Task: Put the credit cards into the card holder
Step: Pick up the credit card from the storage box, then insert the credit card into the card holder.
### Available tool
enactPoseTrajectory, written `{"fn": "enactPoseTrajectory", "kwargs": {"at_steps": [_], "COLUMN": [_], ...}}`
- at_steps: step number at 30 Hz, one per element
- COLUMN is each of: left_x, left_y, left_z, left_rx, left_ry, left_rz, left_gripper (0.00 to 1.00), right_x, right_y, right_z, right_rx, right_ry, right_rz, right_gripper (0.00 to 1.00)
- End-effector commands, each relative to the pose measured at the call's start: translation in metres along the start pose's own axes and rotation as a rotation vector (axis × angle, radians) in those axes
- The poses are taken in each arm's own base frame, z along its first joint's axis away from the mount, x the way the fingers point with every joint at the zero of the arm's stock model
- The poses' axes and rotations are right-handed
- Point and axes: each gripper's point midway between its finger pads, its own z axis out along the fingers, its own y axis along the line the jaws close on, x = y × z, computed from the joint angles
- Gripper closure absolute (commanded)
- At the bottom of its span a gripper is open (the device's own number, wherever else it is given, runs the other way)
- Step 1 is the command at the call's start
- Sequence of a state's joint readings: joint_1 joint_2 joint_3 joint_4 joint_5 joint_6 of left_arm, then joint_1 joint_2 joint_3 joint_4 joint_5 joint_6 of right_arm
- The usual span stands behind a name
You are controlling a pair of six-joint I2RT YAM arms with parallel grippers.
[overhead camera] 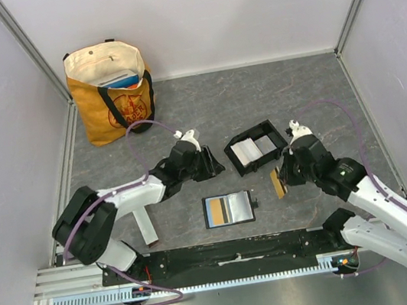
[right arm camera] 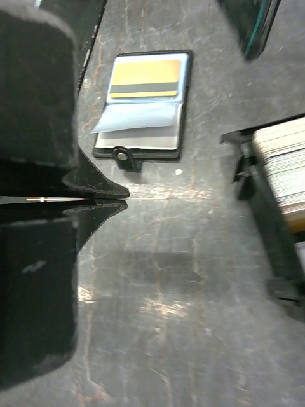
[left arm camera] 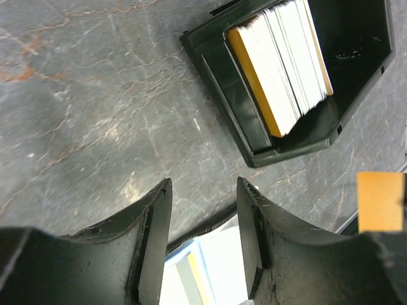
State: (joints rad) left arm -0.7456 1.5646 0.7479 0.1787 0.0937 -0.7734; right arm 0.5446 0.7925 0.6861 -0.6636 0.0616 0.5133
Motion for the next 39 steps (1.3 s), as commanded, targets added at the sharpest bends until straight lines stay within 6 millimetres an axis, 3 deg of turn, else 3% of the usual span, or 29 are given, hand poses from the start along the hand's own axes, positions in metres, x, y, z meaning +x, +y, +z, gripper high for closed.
{"fn": "enactPoseTrajectory", "kwargs": {"at_steps": [1,7,15,28,30,33,36,39], "left_x": [-0.010,-0.006,0.001,0.004,0.004,0.010,0.017,0.027], "left_y": [0.008,0.020,0.033,0.037,0.037,0.042,0.047,0.055], "left_z": [-0.026,-0.051,-0.070,-0.072,-0.072,-0.074,-0.077,-0.081], "left_rx": [-0.043,-0.069,-0.106,-0.114,-0.115,-0.131,-0.140,-0.154], "left_ry": [-0.074,-0.105,-0.121,-0.120,-0.120,-0.101,-0.081,-0.061], "left_rz": [0.064,0.057,0.053,0.057,0.058,0.059,0.058,0.047], "left_gripper": [0.48,0.48,0.46,0.46,0.46,0.47,0.48,0.49], "right_x": [0.020,0.048,0.058,0.083,0.082,0.076,0.060,0.036], "right_y": [-0.008,-0.015,-0.008,-0.008,-0.007,-0.005,0.007,0.032], "right_z": [0.003,0.027,0.047,0.045,0.044,0.038,0.027,0.014], "right_rx": [0.096,0.229,0.291,0.244,0.234,0.226,0.192,0.087], "right_ry": [0.034,0.025,-0.061,0.020,0.017,0.005,-0.020,-0.071], "right_rz": [0.116,0.055,0.001,-0.001,0.004,0.009,0.010,0.033], "right_gripper": [1.00,1.00,0.95,0.82,0.84,1.00,1.00,1.00]}}
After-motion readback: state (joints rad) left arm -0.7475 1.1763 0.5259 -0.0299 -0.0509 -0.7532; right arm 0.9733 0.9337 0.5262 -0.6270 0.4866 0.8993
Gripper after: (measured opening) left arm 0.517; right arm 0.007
